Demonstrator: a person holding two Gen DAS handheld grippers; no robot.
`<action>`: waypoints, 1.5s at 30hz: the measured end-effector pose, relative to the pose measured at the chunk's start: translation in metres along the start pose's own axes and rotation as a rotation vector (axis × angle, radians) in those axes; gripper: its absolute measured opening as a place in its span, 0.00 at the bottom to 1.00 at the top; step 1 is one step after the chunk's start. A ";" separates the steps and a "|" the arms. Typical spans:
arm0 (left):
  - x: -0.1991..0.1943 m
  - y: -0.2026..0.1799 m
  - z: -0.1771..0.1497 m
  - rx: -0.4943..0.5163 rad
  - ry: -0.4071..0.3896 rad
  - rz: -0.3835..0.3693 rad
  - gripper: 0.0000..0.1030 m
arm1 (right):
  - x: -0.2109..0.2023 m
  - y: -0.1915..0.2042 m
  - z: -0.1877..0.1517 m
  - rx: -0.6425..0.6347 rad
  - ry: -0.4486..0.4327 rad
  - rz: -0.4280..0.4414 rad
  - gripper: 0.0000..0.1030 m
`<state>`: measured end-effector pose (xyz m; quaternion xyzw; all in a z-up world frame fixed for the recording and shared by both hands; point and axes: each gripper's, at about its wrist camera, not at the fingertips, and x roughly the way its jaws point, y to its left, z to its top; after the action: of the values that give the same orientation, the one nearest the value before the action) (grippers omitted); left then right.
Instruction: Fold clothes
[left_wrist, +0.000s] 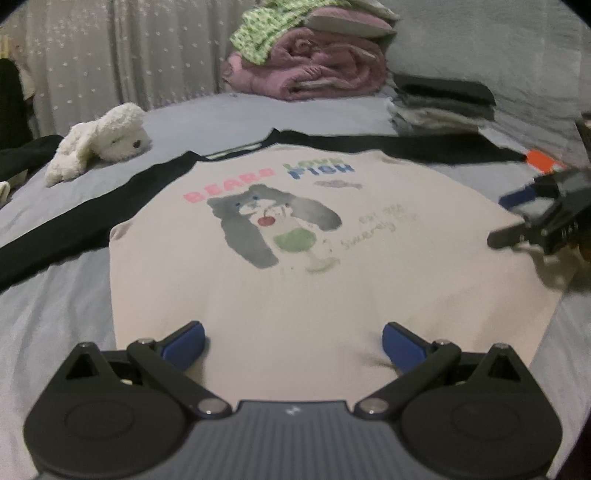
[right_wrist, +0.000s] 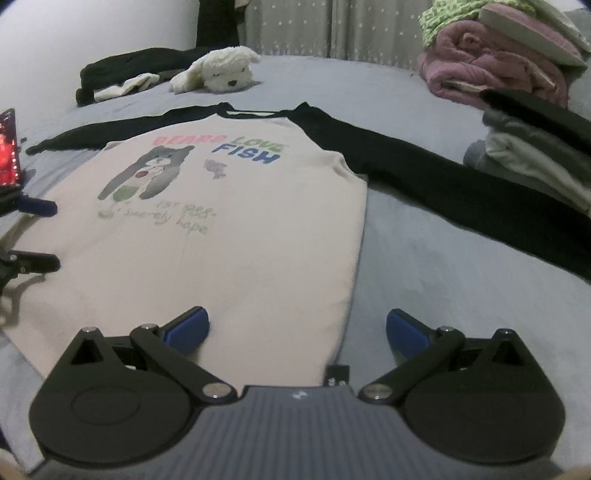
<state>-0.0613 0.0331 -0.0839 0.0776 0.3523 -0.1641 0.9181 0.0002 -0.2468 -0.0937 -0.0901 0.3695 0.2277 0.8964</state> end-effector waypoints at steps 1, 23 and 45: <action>0.000 0.001 0.003 0.000 0.019 -0.006 1.00 | -0.001 -0.002 0.001 0.008 0.010 0.004 1.00; 0.042 0.032 0.070 -0.267 0.076 0.065 1.00 | 0.018 -0.067 0.041 0.464 -0.013 -0.230 1.00; 0.025 0.017 0.075 -0.060 0.028 -0.004 0.90 | -0.053 -0.020 0.036 0.402 -0.046 -0.086 0.90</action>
<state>0.0087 0.0234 -0.0445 0.0517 0.3700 -0.1542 0.9147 -0.0010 -0.2704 -0.0309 0.0799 0.3827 0.1129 0.9135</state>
